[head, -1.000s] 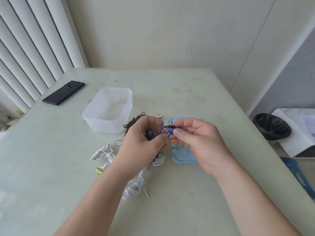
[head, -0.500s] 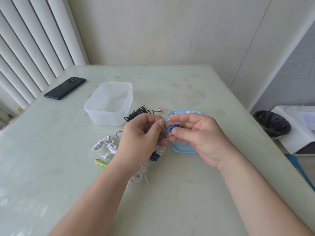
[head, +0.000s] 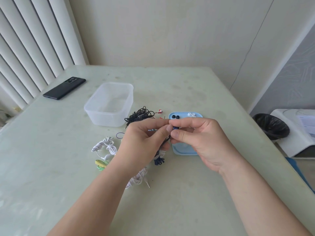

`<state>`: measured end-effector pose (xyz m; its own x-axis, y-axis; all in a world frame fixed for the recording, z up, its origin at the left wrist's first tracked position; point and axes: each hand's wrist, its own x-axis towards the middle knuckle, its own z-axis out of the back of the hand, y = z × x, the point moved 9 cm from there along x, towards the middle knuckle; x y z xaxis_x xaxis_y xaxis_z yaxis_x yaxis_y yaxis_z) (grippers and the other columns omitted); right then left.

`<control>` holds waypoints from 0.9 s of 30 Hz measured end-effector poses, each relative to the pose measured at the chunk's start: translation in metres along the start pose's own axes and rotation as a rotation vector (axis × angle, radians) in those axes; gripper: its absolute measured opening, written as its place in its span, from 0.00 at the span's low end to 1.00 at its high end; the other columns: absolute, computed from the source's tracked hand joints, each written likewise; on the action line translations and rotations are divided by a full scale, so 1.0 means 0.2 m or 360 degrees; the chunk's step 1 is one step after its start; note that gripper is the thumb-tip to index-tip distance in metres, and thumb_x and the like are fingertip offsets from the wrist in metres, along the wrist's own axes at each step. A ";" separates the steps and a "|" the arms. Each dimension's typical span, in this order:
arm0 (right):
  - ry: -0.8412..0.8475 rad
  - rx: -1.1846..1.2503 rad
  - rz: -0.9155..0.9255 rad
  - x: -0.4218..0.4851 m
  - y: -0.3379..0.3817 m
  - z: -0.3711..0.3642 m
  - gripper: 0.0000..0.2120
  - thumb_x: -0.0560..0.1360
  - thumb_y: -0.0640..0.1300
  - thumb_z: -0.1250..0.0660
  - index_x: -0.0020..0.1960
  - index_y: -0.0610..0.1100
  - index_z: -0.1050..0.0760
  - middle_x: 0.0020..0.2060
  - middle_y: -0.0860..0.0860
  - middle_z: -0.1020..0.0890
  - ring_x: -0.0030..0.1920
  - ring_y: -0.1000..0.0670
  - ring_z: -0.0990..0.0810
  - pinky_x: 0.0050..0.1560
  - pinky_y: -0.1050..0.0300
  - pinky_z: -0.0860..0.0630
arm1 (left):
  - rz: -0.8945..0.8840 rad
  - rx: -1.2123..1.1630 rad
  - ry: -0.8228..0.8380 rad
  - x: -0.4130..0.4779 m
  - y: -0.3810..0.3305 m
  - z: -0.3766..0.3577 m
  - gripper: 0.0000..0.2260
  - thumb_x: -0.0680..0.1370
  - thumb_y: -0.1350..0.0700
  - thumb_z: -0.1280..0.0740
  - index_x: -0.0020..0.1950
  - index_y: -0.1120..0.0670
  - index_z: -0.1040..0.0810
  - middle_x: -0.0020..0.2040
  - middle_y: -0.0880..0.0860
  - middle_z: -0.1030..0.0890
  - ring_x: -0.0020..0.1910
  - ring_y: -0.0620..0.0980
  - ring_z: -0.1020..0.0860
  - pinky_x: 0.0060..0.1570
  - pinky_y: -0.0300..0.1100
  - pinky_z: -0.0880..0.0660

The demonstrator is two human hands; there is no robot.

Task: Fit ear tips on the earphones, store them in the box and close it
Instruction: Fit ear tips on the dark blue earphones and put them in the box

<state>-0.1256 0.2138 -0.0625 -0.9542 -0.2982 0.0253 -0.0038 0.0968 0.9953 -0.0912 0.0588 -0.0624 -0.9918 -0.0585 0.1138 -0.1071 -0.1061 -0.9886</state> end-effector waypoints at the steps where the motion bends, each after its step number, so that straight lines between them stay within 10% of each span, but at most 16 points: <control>1: -0.0009 -0.0012 -0.0003 0.00 0.00 0.00 0.13 0.72 0.28 0.26 0.52 0.40 0.15 0.43 0.47 0.12 0.40 0.46 0.14 0.47 0.58 0.18 | -0.0005 0.0001 0.0019 0.00 0.00 0.00 0.07 0.82 0.58 0.29 0.52 0.49 0.12 0.37 0.54 0.14 0.33 0.49 0.18 0.33 0.39 0.23; 14: -0.0070 -0.0325 0.0214 0.00 0.08 0.01 0.13 0.66 0.30 0.20 0.46 0.42 0.16 0.37 0.45 0.13 0.34 0.48 0.16 0.39 0.57 0.19 | 0.0284 -0.0523 0.0267 0.00 0.08 -0.06 0.07 0.81 0.61 0.30 0.48 0.63 0.15 0.42 0.64 0.15 0.39 0.57 0.18 0.49 0.52 0.18; 27: -0.0050 -0.0111 0.0053 0.01 0.04 0.05 0.05 0.73 0.30 0.26 0.48 0.36 0.17 0.36 0.40 0.15 0.35 0.44 0.16 0.39 0.54 0.18 | 0.0198 -0.0255 -0.0069 0.01 0.08 0.02 0.07 0.82 0.52 0.29 0.53 0.55 0.18 0.47 0.63 0.16 0.37 0.59 0.16 0.38 0.55 0.18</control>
<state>-0.1309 0.2224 -0.0562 -0.9624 -0.2656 0.0567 0.0479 0.0393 0.9981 -0.0954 0.0540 -0.0780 -0.9945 -0.1042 -0.0094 0.0027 0.0638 -0.9980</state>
